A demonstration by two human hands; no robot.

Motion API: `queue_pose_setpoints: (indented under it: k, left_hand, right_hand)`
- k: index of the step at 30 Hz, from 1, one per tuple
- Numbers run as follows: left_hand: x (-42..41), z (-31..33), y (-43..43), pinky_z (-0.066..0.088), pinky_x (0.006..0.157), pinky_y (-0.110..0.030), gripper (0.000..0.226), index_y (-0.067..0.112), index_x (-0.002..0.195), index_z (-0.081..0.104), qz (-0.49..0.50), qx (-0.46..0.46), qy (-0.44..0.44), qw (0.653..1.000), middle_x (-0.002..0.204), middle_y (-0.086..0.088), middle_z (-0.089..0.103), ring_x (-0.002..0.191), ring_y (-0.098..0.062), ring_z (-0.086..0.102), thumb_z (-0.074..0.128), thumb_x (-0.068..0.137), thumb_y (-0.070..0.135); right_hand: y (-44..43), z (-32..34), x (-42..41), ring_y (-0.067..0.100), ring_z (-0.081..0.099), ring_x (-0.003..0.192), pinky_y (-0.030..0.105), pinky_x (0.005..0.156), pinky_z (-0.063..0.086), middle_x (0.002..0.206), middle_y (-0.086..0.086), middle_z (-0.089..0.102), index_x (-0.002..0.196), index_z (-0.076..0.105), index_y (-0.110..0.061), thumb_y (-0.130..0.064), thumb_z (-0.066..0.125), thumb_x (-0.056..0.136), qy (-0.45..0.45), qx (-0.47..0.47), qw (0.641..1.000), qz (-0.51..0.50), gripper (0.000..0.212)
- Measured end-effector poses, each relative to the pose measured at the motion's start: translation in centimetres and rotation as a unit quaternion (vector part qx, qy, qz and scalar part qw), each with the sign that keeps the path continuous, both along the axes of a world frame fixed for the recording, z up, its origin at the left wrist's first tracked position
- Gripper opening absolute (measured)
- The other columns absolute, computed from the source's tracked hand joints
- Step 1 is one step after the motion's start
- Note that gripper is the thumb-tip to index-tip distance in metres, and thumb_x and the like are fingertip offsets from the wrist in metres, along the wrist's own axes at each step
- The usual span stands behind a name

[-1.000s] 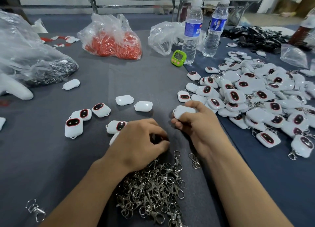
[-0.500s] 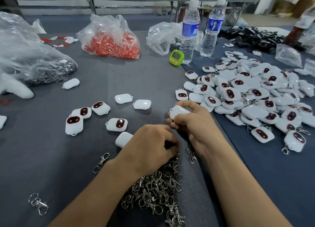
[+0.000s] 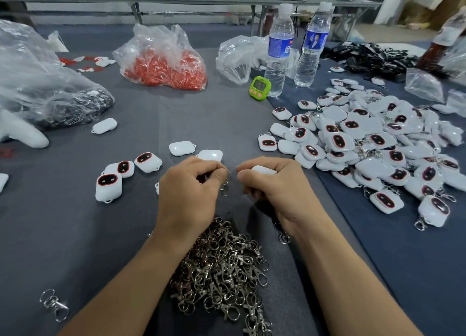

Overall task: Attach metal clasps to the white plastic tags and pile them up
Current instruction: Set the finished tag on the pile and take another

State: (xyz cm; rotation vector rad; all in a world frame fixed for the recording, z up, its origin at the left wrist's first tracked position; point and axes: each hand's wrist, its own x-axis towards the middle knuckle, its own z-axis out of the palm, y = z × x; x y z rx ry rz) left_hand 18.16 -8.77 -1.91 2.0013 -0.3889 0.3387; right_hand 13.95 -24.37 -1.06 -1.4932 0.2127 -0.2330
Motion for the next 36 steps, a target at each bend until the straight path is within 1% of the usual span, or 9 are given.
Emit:
queue_pose_setpoints:
  k: [7, 12, 17, 20, 23, 28, 31, 34, 36]
  left_hand:
    - [-0.61, 0.7, -0.43, 0.043, 0.064, -0.009, 0.036, 0.048, 0.072, 0.07, -0.02, -0.064, 0.008, 0.998, 0.082, 0.021, 0.071, 0.074, 0.0, 0.064, 0.078, 0.086, 0.017]
    - [-0.91, 0.67, -0.55, 0.045, 0.061, -0.012, 0.029, 0.043, 0.069, 0.07, 0.007, -0.053, -0.012, 0.999, 0.082, 0.019, 0.069, 0.073, -0.006, 0.063, 0.079, 0.084, 0.02]
    - [-0.73, 0.24, -0.37, 0.041, 0.06, -0.008, 0.015, 0.034, 0.072, 0.076, 0.005, -0.009, -0.031, 0.999, 0.08, 0.019, 0.068, 0.07, -0.008, 0.061, 0.082, 0.078, 0.021]
    - [-0.7, 0.1, -0.28, 0.042, 0.069, -0.005, 0.021, 0.03, 0.088, 0.081, -0.022, 0.014, -0.068, 0.997, 0.086, 0.019, 0.071, 0.078, -0.001, 0.063, 0.084, 0.077, 0.013]
    - [-0.57, 0.1, -0.07, 0.049, 0.078, -0.011, 0.027, 0.031, 0.093, 0.082, -0.053, 0.02, -0.081, 0.995, 0.092, 0.017, 0.075, 0.088, -0.001, 0.068, 0.084, 0.078, 0.008]
    - [-0.41, 0.37, 0.16, 0.04, 0.064, -0.006, 0.017, 0.036, 0.08, 0.08, -0.021, 0.014, -0.08, 0.996, 0.082, 0.022, 0.072, 0.074, 0.0, 0.063, 0.086, 0.076, 0.021]
    - [-0.55, 0.34, 0.19, 0.045, 0.057, -0.015, 0.008, 0.039, 0.082, 0.077, 0.007, 0.009, -0.059, 0.998, 0.074, 0.025, 0.07, 0.064, -0.002, 0.063, 0.08, 0.074, 0.038]
    - [-0.74, 0.21, 0.18, 0.052, 0.058, -0.025, 0.006, 0.036, 0.082, 0.079, 0.027, 0.04, -0.075, 0.996, 0.069, 0.021, 0.072, 0.062, -0.001, 0.065, 0.082, 0.077, 0.034]
    - [-0.76, 0.15, 0.12, 0.05, 0.063, -0.018, 0.009, 0.033, 0.083, 0.08, 0.019, 0.039, -0.083, 0.996, 0.073, 0.021, 0.073, 0.069, 0.004, 0.067, 0.084, 0.078, 0.026]
  right_hand:
    - [0.36, 0.27, -0.06, 0.012, 0.059, 0.059, 0.021, 0.052, 0.043, 0.063, 0.007, 0.07, 0.076, 0.081, -0.012, -0.011, 0.078, 0.069, -0.009, -0.059, 0.998, 0.006, 0.008]
    - [0.5, 0.25, -0.07, 0.008, 0.056, 0.053, 0.018, 0.05, 0.042, 0.057, 0.004, 0.067, 0.075, 0.081, -0.012, -0.009, 0.08, 0.073, 0.019, -0.059, 0.998, 0.031, 0.004]
    - [0.35, 0.24, 0.07, 0.01, 0.058, 0.056, 0.019, 0.051, 0.042, 0.06, 0.005, 0.069, 0.071, 0.079, -0.013, -0.019, 0.076, 0.065, 0.01, -0.057, 0.998, -0.009, 0.009]
    - [0.16, 0.08, 0.16, 0.009, 0.06, 0.057, 0.025, 0.058, 0.045, 0.061, 0.003, 0.071, 0.072, 0.08, -0.02, -0.027, 0.076, 0.063, 0.02, -0.126, 0.992, -0.022, 0.012]
    - [0.16, 0.0, 0.15, 0.006, 0.06, 0.057, 0.024, 0.059, 0.044, 0.06, 0.0, 0.07, 0.072, 0.081, -0.024, -0.03, 0.075, 0.062, 0.017, -0.153, 0.988, -0.016, 0.013]
    - [0.33, 0.16, 0.17, 0.005, 0.059, 0.057, 0.026, 0.06, 0.045, 0.059, -0.002, 0.069, 0.071, 0.081, -0.029, -0.031, 0.074, 0.063, 0.011, -0.163, 0.986, -0.029, 0.011]
    - [0.47, 0.12, 0.18, 0.006, 0.064, 0.063, 0.027, 0.065, 0.051, 0.064, -0.007, 0.072, 0.072, 0.08, -0.034, -0.031, 0.076, 0.062, -0.004, -0.188, 0.98, -0.067, 0.011]
    - [0.29, 0.13, 0.09, 0.001, 0.065, 0.064, 0.019, 0.064, 0.049, 0.067, -0.014, 0.073, 0.074, 0.078, -0.037, -0.027, 0.082, 0.065, -0.018, -0.229, 0.97, -0.08, 0.014]
    - [0.35, 0.07, -0.02, 0.002, 0.067, 0.066, 0.021, 0.064, 0.051, 0.067, -0.013, 0.073, 0.074, 0.079, -0.036, -0.023, 0.083, 0.068, -0.01, -0.248, 0.966, -0.066, 0.014]
